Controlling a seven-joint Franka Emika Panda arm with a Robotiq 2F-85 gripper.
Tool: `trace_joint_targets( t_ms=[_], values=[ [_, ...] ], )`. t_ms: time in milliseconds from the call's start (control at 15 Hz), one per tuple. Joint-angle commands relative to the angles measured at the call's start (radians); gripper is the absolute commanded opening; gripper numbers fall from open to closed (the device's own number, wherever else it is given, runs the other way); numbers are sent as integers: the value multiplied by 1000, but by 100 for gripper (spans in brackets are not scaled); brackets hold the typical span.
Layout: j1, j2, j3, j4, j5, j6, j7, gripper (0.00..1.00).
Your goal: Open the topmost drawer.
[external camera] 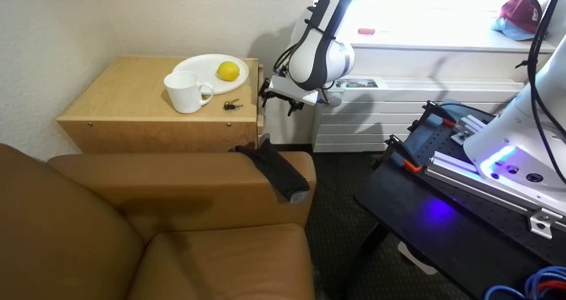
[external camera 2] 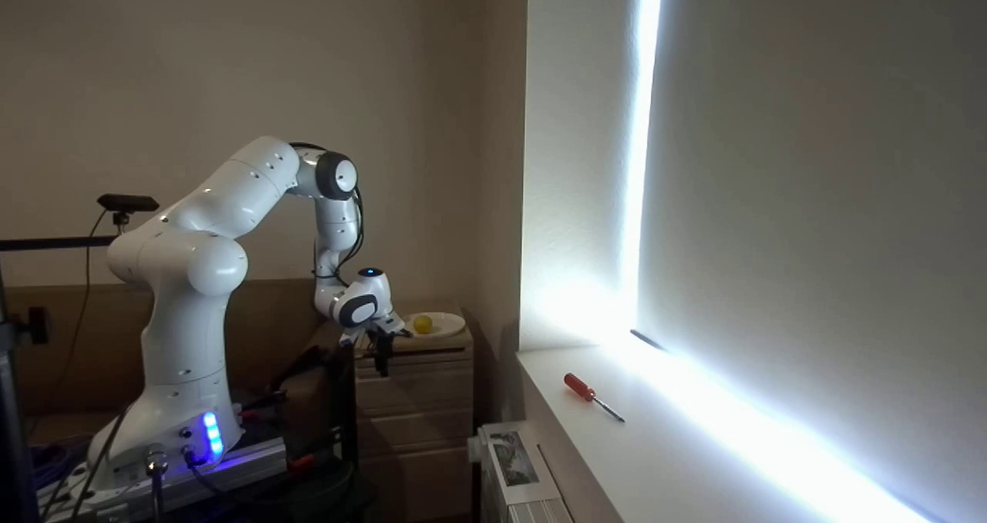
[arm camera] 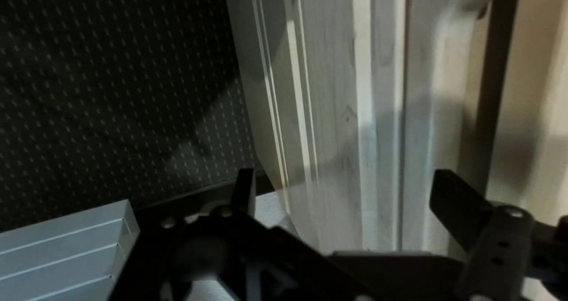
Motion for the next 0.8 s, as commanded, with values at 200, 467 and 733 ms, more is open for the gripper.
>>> trace_joint_targets(
  t_ms=[200, 467, 733],
  values=[
    [-57, -6, 102, -49, 18, 158, -47, 100],
    [-34, 2, 83, -35, 39, 117, -48, 100],
    [-29, 1, 66, -37, 45, 115, -50, 100]
  ],
)
